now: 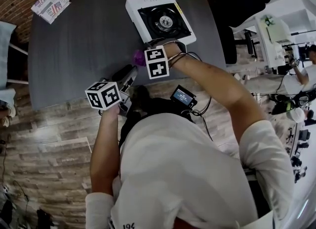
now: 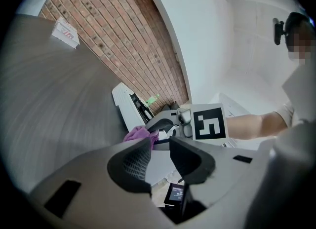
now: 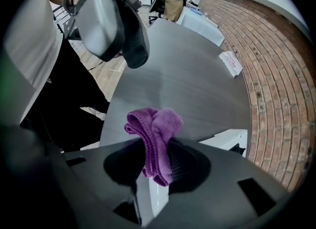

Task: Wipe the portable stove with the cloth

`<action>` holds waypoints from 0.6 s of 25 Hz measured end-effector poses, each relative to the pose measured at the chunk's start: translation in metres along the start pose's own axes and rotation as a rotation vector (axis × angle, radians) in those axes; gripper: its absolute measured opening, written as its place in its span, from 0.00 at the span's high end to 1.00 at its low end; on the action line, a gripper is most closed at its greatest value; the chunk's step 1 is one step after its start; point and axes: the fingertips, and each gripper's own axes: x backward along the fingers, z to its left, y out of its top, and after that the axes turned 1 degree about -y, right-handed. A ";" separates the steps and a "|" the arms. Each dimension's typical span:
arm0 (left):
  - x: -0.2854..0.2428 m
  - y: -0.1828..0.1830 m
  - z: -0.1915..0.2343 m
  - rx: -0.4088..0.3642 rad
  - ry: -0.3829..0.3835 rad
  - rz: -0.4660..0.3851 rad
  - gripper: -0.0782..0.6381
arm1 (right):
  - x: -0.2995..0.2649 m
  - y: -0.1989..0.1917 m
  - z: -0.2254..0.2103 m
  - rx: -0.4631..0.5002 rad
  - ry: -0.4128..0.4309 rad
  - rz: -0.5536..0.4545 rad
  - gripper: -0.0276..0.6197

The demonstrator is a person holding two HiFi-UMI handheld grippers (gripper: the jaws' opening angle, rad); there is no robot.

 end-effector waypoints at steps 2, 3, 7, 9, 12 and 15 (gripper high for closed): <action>0.000 -0.001 -0.001 -0.004 -0.002 0.006 0.73 | 0.002 0.000 0.003 -0.016 0.000 -0.010 0.77; 0.000 -0.002 -0.001 -0.006 -0.003 0.009 0.73 | 0.004 0.000 0.005 -0.023 -0.001 -0.016 0.77; 0.001 -0.005 -0.010 -0.019 -0.007 0.011 0.73 | 0.012 -0.001 0.017 -0.045 -0.003 -0.044 0.77; 0.003 -0.004 -0.014 -0.027 -0.006 0.007 0.73 | 0.017 0.000 0.023 -0.066 -0.001 -0.066 0.77; 0.006 0.003 -0.018 -0.043 -0.002 -0.006 0.73 | 0.026 0.004 0.029 -0.096 0.001 -0.110 0.77; 0.009 0.012 -0.024 -0.058 0.003 -0.026 0.73 | 0.036 0.006 0.033 -0.126 -0.001 -0.150 0.77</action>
